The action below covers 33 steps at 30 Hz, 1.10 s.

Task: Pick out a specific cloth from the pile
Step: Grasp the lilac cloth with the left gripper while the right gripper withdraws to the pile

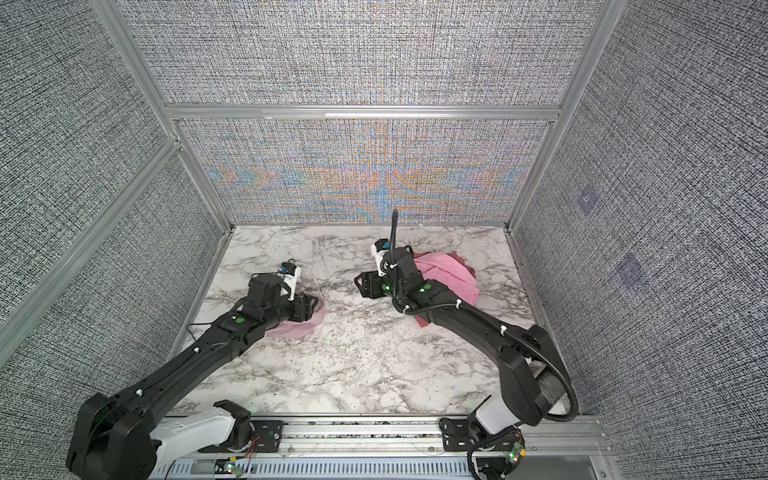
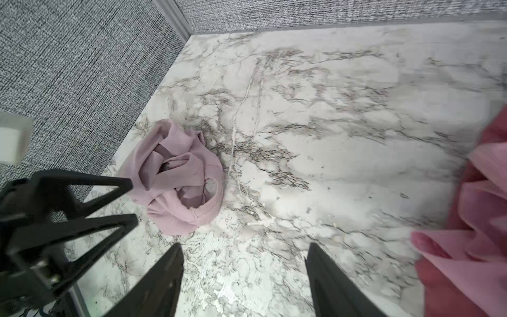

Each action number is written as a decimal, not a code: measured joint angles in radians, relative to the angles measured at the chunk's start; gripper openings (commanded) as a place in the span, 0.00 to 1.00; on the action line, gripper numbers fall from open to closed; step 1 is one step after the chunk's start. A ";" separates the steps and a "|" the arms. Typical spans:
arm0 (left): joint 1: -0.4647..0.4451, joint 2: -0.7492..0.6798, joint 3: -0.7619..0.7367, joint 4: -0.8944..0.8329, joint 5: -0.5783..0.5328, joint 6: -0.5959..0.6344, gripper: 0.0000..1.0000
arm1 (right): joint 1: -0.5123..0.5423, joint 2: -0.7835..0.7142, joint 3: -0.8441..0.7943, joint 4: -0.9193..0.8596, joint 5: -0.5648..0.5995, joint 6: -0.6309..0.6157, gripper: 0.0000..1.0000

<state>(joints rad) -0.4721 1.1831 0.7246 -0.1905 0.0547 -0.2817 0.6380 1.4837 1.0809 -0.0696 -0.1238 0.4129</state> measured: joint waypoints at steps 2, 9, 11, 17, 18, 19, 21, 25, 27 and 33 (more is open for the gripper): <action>-0.021 0.061 -0.001 0.021 -0.002 -0.006 0.67 | -0.030 -0.051 -0.042 -0.001 0.012 0.003 0.72; -0.048 0.243 0.064 0.032 -0.037 -0.015 0.65 | -0.097 -0.148 -0.090 -0.006 0.012 -0.003 0.72; -0.058 0.283 0.070 0.038 -0.041 -0.018 0.62 | -0.108 -0.167 -0.103 -0.007 0.009 -0.006 0.72; -0.068 0.373 0.080 0.055 -0.081 -0.034 0.57 | -0.124 -0.199 -0.134 -0.011 0.004 -0.013 0.72; -0.069 0.384 0.085 0.058 -0.082 -0.034 0.57 | -0.128 -0.202 -0.137 -0.013 0.002 -0.014 0.72; -0.069 0.393 0.089 0.062 -0.085 -0.036 0.57 | -0.129 -0.206 -0.140 -0.016 0.001 -0.017 0.72; -0.069 0.408 0.095 0.066 -0.103 -0.038 0.55 | -0.135 -0.211 -0.142 -0.018 -0.009 -0.016 0.72; -0.071 0.431 0.098 0.069 -0.126 -0.041 0.48 | -0.147 -0.219 -0.145 -0.025 -0.012 -0.016 0.72; -0.071 0.443 0.103 0.070 -0.133 -0.041 0.39 | -0.149 -0.222 -0.145 -0.026 -0.013 -0.016 0.72; -0.075 0.454 0.130 0.060 -0.153 -0.041 0.00 | -0.160 -0.226 -0.148 -0.027 -0.014 -0.008 0.72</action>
<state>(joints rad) -0.5472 1.6375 0.8543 -0.1307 -0.0986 -0.3229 0.4778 1.2579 0.9329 -0.0963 -0.1375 0.4049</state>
